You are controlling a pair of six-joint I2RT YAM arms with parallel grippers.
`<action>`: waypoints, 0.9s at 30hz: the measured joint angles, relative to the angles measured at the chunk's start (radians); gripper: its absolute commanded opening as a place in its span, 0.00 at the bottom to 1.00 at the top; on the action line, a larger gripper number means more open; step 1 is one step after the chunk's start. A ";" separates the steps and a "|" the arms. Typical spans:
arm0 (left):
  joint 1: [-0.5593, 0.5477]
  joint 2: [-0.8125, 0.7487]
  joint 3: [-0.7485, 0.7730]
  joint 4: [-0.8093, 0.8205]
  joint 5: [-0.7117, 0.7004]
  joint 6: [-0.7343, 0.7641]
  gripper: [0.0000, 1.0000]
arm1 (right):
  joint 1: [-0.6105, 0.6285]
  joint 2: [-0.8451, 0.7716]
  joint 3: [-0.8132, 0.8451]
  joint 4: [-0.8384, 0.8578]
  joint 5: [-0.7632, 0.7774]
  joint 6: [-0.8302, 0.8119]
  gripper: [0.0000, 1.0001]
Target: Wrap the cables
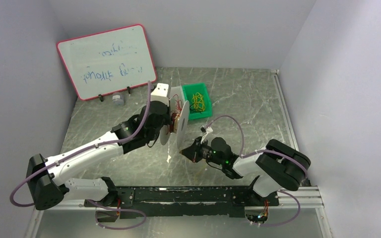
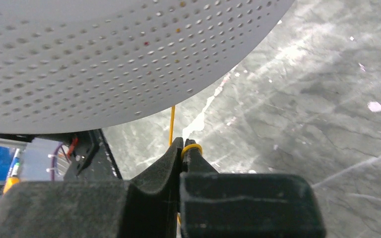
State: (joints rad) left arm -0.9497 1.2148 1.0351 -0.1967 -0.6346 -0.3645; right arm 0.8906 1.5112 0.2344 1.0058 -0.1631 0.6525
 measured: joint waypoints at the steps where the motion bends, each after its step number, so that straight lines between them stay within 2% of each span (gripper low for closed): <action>1: 0.002 -0.007 0.000 -0.004 -0.013 -0.008 0.07 | 0.008 -0.014 0.001 0.000 0.007 0.005 0.00; 6: 0.011 -0.034 -0.002 -0.025 -0.065 -0.035 0.07 | 0.046 -0.064 0.021 -0.015 0.039 0.026 0.00; 12: 0.030 -0.085 -0.018 -0.056 -0.087 -0.056 0.07 | 0.098 -0.094 0.034 -0.035 0.090 0.065 0.06; 17: 0.043 -0.142 -0.023 -0.059 -0.109 -0.062 0.07 | 0.144 -0.108 0.008 -0.039 0.127 0.109 0.07; 23: 0.056 -0.209 -0.023 -0.034 -0.137 -0.071 0.07 | 0.174 -0.111 -0.040 -0.045 0.143 0.150 0.00; 27: 0.056 -0.211 -0.023 -0.034 -0.143 -0.071 0.07 | 0.193 -0.120 -0.040 -0.028 0.146 0.154 0.00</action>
State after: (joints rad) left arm -0.8932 1.0035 1.0122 -0.2310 -0.7776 -0.4351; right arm 1.0840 1.3911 0.1940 0.9775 -0.0170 0.8062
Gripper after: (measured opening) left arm 0.073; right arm 0.016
